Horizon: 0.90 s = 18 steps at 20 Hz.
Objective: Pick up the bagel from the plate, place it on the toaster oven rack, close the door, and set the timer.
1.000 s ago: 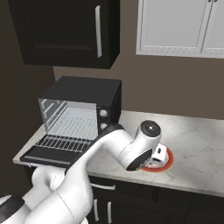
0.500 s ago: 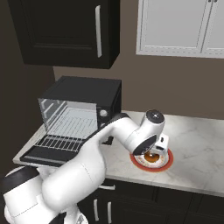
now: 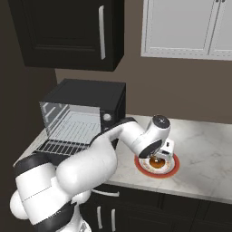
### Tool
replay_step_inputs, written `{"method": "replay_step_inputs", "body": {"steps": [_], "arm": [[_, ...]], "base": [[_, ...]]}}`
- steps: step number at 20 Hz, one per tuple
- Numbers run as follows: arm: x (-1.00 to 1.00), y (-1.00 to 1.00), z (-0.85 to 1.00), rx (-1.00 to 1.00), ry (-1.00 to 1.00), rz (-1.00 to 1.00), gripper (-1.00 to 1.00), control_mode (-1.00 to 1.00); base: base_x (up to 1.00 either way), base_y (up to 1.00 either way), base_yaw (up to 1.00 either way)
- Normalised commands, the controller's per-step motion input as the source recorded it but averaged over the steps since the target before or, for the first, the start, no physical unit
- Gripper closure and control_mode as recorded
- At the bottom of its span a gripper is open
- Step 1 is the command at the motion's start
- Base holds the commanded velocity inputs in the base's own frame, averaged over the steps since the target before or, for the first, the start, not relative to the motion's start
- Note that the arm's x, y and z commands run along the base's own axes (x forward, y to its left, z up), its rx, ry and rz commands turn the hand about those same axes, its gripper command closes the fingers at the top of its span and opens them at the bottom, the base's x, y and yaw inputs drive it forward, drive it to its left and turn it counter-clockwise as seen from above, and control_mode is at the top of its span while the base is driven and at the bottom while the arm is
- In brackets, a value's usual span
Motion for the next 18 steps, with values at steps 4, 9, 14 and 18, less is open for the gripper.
{"method": "replay_step_inputs", "body": {"steps": [4, 9, 14, 18], "arm": [[0.03, -0.16, -0.15, 0.00, 0.00, -0.01, -1.00, -1.00], [0.01, -0.15, -0.25, 0.00, 0.00, -0.08, -1.00, -1.00], [0.14, -0.02, -0.32, 0.00, 0.00, -0.10, -1.00, -1.00], [0.09, 0.00, -0.31, 0.00, -0.02, -0.11, -1.00, -1.00]], "base": [[0.00, 0.00, 0.00], [0.00, 0.00, 0.00], [0.00, 0.00, 0.00], [0.00, 0.00, 0.00]]}}
